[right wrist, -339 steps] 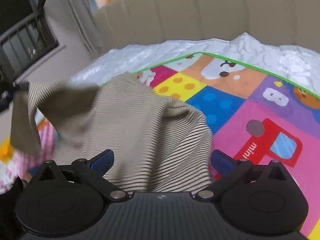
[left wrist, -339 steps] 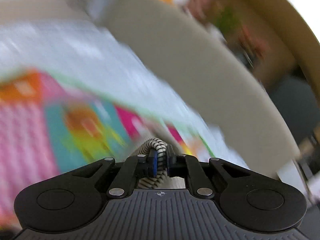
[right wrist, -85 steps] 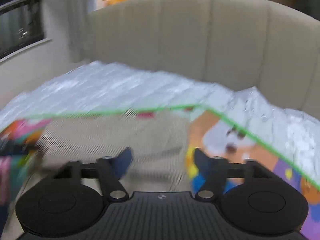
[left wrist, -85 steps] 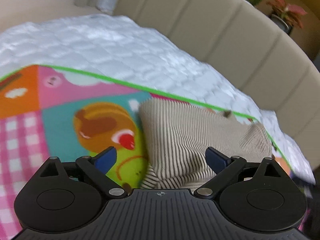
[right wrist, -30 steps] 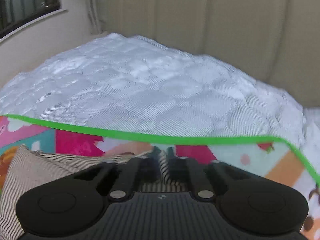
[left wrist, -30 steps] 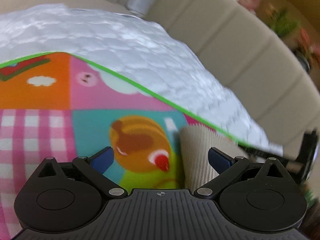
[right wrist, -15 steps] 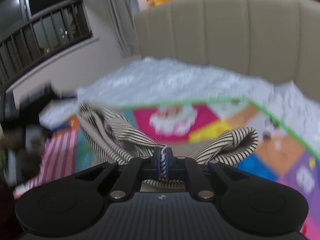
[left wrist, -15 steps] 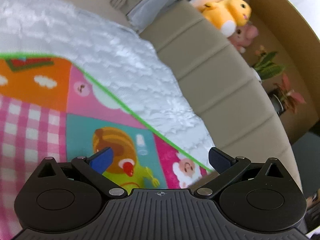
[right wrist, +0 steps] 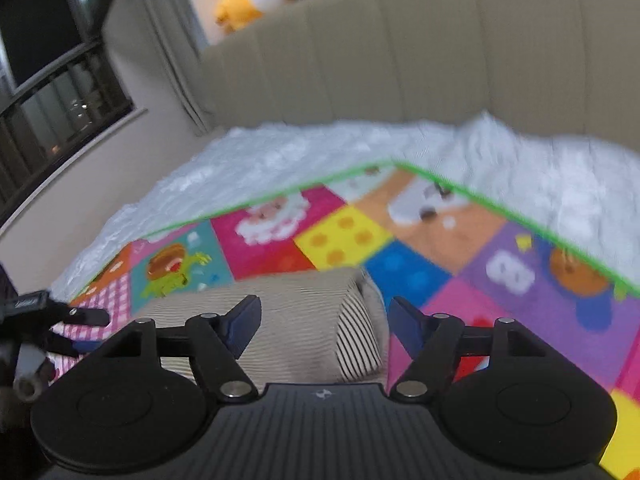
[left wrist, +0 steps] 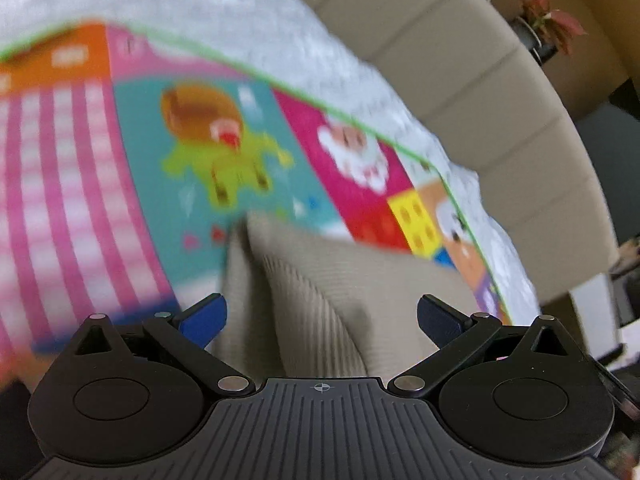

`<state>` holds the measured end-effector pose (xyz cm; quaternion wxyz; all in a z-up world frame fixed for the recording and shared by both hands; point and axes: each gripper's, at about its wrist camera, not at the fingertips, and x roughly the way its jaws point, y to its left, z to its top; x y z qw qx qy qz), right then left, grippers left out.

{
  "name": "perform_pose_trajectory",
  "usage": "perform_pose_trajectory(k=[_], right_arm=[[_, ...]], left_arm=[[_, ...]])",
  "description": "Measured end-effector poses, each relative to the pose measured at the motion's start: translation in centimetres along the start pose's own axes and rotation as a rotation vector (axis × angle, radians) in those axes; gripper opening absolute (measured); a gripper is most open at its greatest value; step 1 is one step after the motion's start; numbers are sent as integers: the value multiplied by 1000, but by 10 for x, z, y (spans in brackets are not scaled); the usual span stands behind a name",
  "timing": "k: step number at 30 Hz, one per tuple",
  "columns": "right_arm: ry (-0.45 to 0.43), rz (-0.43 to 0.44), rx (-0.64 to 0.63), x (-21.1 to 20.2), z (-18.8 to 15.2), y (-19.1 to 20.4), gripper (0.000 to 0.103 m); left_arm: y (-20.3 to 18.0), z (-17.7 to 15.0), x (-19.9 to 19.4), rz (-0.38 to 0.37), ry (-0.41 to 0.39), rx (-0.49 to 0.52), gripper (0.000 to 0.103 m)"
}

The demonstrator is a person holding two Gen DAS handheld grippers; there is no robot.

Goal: Fold clothes
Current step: 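Grasp the shirt edge with the right gripper and fold it over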

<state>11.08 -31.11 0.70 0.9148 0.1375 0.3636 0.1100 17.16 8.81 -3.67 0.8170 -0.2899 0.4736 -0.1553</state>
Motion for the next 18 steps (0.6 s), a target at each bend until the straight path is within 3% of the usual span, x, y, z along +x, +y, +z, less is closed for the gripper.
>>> perform_pose_trajectory(k=[5, 7, 8, 9, 14, 18], right_arm=[[78, -31, -41, 51, -17, 8, 72], [90, -46, -85, 72, -23, 17, 63], [92, -59, -111, 81, -24, 21, 43], [86, -78, -144, 90, -24, 27, 29], [51, -68, -134, 122, 9, 34, 22], [5, -26, -152, 102, 34, 39, 15]], left_arm=[[2, -18, 23, -38, 78, -50, 103], [3, -18, 37, -49, 100, -56, 101], [4, -18, 43, -55, 111, -59, 93], [5, -17, 49, -61, 122, -66, 77], [10, 13, 72, -70, 80, -48, 44], [-1, 51, 73, -50, 12, -11, 37]])
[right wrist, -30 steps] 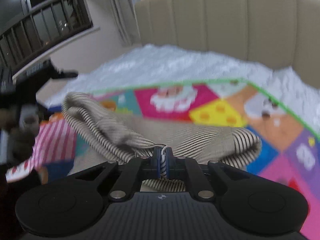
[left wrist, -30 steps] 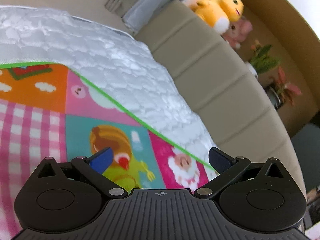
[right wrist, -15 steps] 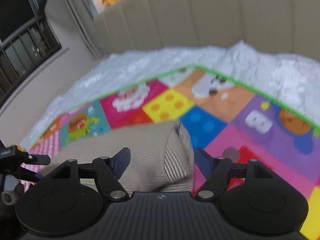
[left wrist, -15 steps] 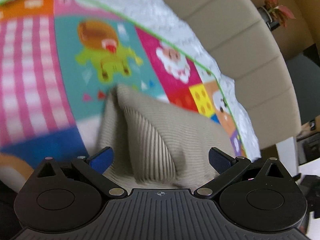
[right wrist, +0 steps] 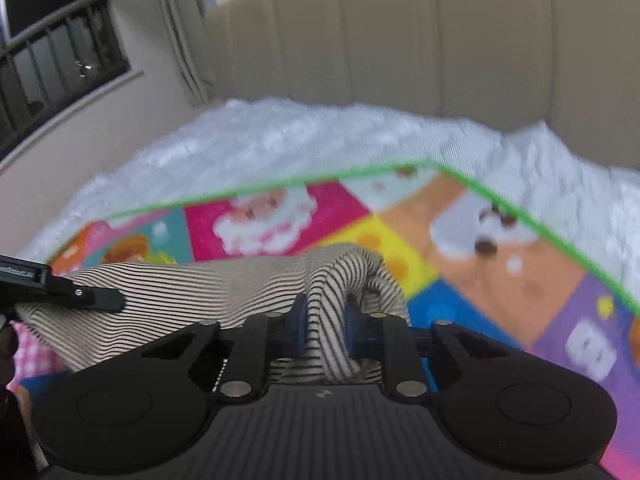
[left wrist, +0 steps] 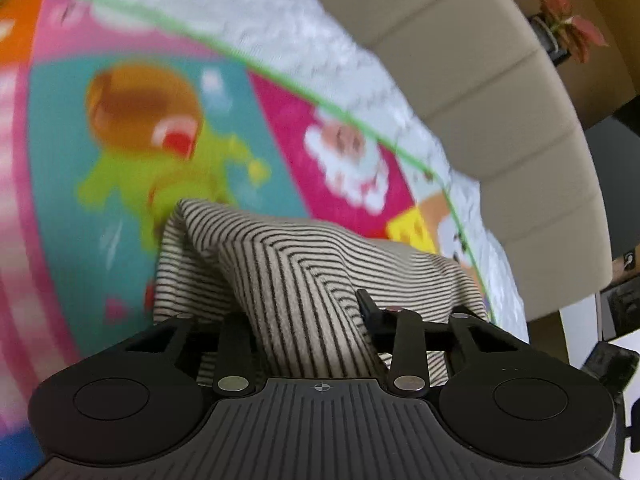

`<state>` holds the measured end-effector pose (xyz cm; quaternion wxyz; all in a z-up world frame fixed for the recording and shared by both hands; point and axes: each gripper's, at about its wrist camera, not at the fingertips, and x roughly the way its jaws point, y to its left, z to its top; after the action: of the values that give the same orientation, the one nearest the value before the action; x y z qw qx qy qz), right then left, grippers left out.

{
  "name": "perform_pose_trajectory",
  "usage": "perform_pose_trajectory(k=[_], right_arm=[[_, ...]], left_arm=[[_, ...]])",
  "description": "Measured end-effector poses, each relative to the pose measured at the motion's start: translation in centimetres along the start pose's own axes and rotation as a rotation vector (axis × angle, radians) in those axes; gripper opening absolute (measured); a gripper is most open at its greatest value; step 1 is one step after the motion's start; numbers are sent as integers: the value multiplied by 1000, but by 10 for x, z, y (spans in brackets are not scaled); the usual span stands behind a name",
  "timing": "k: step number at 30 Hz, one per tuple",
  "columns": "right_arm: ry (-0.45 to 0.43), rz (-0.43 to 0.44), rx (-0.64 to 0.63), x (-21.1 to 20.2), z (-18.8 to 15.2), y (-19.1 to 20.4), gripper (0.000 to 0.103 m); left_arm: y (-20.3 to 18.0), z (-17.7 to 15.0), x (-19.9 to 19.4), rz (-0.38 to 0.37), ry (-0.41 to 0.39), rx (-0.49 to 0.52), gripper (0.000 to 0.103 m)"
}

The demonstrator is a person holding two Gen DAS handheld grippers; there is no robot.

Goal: Fold clothes
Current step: 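Grasp the shirt edge with the right gripper and fold it over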

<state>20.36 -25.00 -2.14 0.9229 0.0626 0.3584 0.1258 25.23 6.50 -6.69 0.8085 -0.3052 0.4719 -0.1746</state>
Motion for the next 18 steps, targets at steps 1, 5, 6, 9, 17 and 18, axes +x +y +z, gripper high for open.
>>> perform_pose_trajectory(k=[1, 5, 6, 9, 17, 18], right_arm=[[-1, 12, 0, -10, 0, -1, 15], [24, 43, 3, -47, -14, -6, 15], [35, 43, 0, -54, -20, -6, 15], [76, 23, -6, -59, -39, -5, 15], [174, -98, -30, -24, -77, -1, 31], [168, -106, -41, -25, -78, 2, 39]], left_arm=[[-5, 3, -5, -2, -6, 24, 37], [-15, -12, -27, -34, 37, 82, 37], [-16, -22, -32, -39, 53, 91, 37], [-15, -49, -39, -35, 95, 109, 38], [6, -82, -37, 132, 127, 61, 55], [4, -81, -42, 162, 117, 66, 61]])
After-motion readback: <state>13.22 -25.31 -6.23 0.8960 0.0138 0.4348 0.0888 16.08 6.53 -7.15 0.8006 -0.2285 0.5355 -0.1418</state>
